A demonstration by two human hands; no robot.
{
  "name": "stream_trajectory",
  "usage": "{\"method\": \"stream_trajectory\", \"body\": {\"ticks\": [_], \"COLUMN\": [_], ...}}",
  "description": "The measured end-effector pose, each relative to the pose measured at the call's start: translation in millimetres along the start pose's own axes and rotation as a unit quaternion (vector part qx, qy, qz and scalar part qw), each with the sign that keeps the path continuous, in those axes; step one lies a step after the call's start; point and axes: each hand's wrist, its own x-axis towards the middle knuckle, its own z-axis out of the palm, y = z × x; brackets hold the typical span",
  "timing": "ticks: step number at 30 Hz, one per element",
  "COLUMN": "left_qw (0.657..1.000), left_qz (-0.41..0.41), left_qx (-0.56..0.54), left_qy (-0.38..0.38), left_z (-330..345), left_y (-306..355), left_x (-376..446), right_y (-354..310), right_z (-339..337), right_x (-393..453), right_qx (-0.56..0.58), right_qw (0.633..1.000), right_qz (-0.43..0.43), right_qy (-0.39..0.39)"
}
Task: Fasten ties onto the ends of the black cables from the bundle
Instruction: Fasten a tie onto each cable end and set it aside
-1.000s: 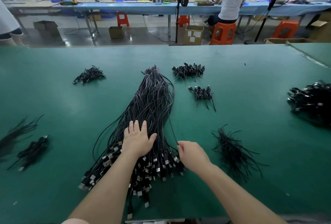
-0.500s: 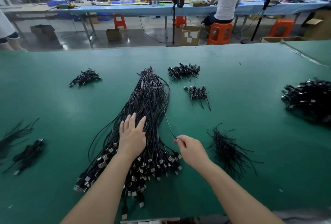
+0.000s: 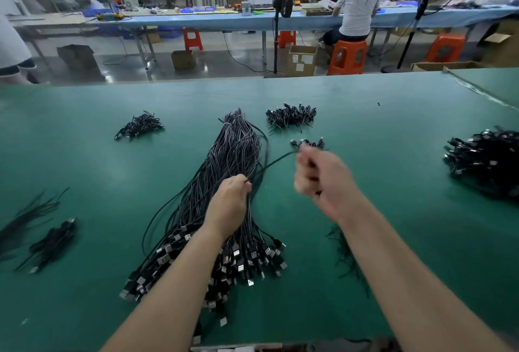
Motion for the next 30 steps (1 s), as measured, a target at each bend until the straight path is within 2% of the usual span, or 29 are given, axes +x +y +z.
{"method": "stream_trajectory", "body": {"ticks": [2, 5, 8, 13, 17, 19, 21, 23, 26, 30], "left_qw": [0.998, 0.994, 0.993, 0.993, 0.994, 0.989, 0.952, 0.906, 0.850, 0.795], "left_qz": [-0.057, -0.096, -0.074, -0.036, -0.013, -0.057, -0.117, -0.141, -0.145, -0.156], "left_qx": [-0.004, 0.040, 0.084, 0.095, 0.039, -0.087, -0.264, -0.382, -0.492, -0.568], "left_qy": [0.008, 0.029, 0.037, 0.053, 0.103, 0.108, 0.103, 0.113, 0.122, 0.145], "left_z": [-7.3, -19.4, -26.0, -38.2, -44.4, -48.3, -55.7, -65.1, -76.8, -92.9], "left_y": [-26.4, -59.1, -65.8, -55.7, -41.7, -30.8, -19.3, -9.9, -2.1, -10.7], "left_x": [-4.3, -13.3, -17.1, -12.8, -8.3, -4.7, -0.7, 1.9, 5.0, 12.6], "right_y": [-25.0, -52.1, -56.0, -48.6, -43.5, -41.5, -37.1, -32.6, -24.9, -12.4], "right_z": [-14.9, -38.1, -51.4, -69.3, -86.7, -89.7, -91.2, -90.8, -85.5, -79.7], "right_x": [5.9, 11.9, 14.8, 18.5, 16.7, 16.7, 17.0, 17.9, 18.1, 15.9], "right_qx": [0.149, 0.237, 0.269, 0.373, 0.395, 0.375, 0.350, 0.332, 0.305, 0.274], "right_qw": [0.988, 0.969, 0.959, 0.922, 0.912, 0.919, 0.928, 0.934, 0.941, 0.948], "right_qz": [-0.017, -0.030, -0.014, -0.004, -0.019, -0.024, -0.015, -0.002, 0.031, 0.085], "right_qy": [0.024, 0.055, 0.083, 0.099, 0.111, 0.116, 0.127, 0.135, 0.144, 0.135]}}
